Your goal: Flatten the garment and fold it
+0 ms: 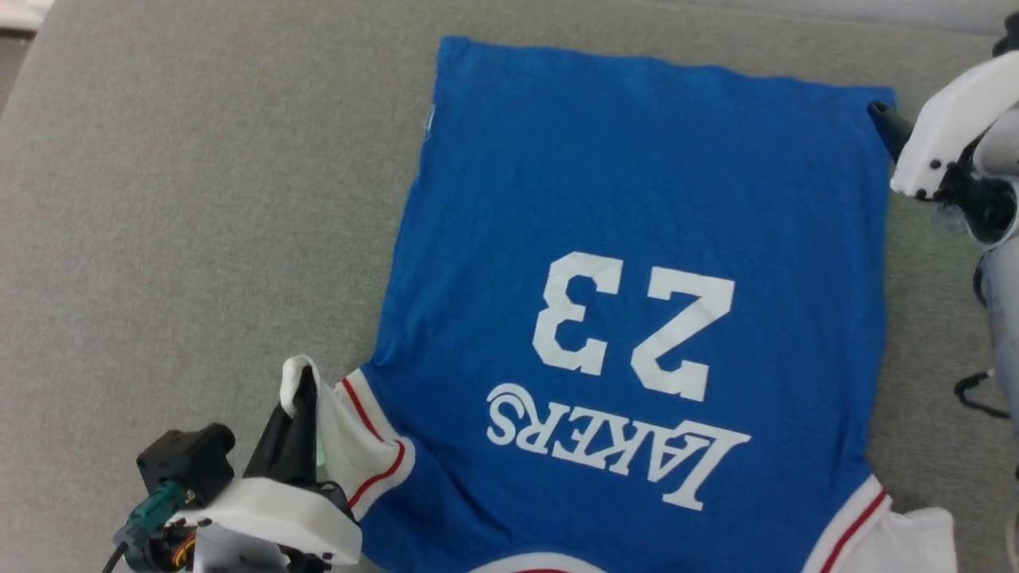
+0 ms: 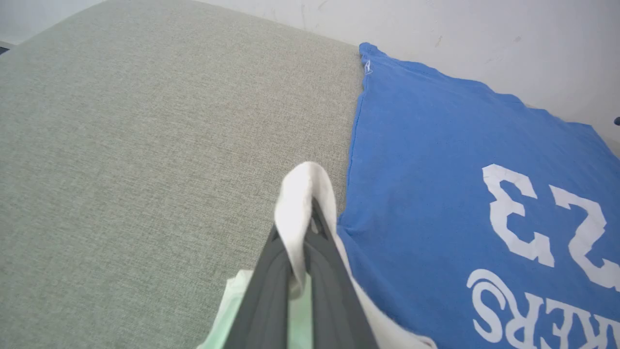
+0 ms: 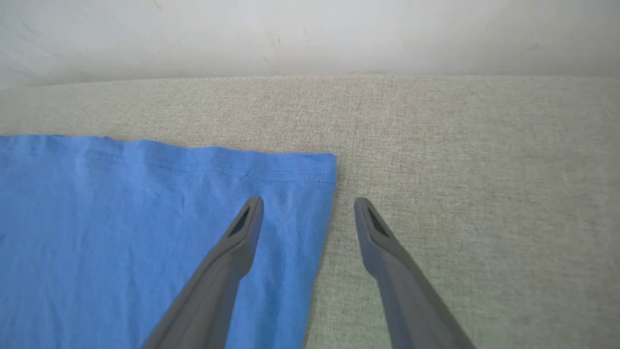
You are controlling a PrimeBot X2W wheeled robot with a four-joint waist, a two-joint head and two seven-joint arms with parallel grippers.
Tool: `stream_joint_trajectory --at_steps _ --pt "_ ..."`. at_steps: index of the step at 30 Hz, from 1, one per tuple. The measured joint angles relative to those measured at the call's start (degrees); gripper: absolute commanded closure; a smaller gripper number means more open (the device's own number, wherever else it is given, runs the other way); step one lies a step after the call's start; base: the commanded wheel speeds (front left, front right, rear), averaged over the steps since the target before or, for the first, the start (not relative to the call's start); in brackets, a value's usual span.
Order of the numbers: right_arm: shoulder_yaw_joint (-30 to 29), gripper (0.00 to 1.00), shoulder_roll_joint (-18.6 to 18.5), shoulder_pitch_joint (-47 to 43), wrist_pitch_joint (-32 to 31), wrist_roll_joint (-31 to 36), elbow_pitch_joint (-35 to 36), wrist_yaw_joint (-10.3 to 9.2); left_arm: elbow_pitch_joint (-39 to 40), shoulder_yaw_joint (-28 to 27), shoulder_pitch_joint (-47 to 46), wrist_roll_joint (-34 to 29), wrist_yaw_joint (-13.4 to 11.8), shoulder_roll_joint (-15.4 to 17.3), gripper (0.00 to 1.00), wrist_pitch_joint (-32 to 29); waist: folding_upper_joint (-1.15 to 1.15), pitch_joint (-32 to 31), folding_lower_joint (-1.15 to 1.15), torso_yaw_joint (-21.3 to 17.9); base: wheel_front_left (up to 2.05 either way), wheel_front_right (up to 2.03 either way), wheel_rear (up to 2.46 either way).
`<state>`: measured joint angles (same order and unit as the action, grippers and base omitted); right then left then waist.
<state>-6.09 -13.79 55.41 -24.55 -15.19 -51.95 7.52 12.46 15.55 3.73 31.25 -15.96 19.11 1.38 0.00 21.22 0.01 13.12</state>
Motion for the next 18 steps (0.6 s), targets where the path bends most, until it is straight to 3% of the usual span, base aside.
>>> stream_joint_trajectory --at_steps 10,11,12,13,18 --pt "2.55 0.0 -2.0 10.07 -10.61 4.74 -9.2 -0.05 -0.69 0.85 -1.86 -0.03 1.29 -0.51 1.0 1.74 0.0 6.09 -0.02 3.62 0.0 0.0 0.0" --pt "2.54 0.19 -2.22 10.92 -12.05 4.76 -9.9 -0.05 -0.88 0.96 -1.94 -0.03 1.3 -0.52 1.0 1.74 0.0 6.38 -0.02 3.87 0.0 0.0 0.0" --pt "2.68 0.69 -2.45 11.68 -13.56 5.04 -10.6 -0.07 -1.16 1.1 -2.0 -0.03 1.32 -0.49 1.0 1.63 0.0 6.59 -0.03 4.09 0.0 0.0 0.0" --pt "2.81 0.97 -2.57 12.48 -14.94 5.25 -11.13 -0.07 -1.54 1.2 -2.02 -0.03 1.37 -0.48 1.0 1.57 0.0 6.72 -0.03 4.27 0.0 0.0 0.0" --pt "3.44 1.0 -1.94 13.5 -17.27 5.58 -12.55 -0.08 -3.03 1.29 -2.04 0.15 1.78 -0.44 1.0 1.37 0.0 6.2 -0.02 4.25 0.0 0.0 0.0"
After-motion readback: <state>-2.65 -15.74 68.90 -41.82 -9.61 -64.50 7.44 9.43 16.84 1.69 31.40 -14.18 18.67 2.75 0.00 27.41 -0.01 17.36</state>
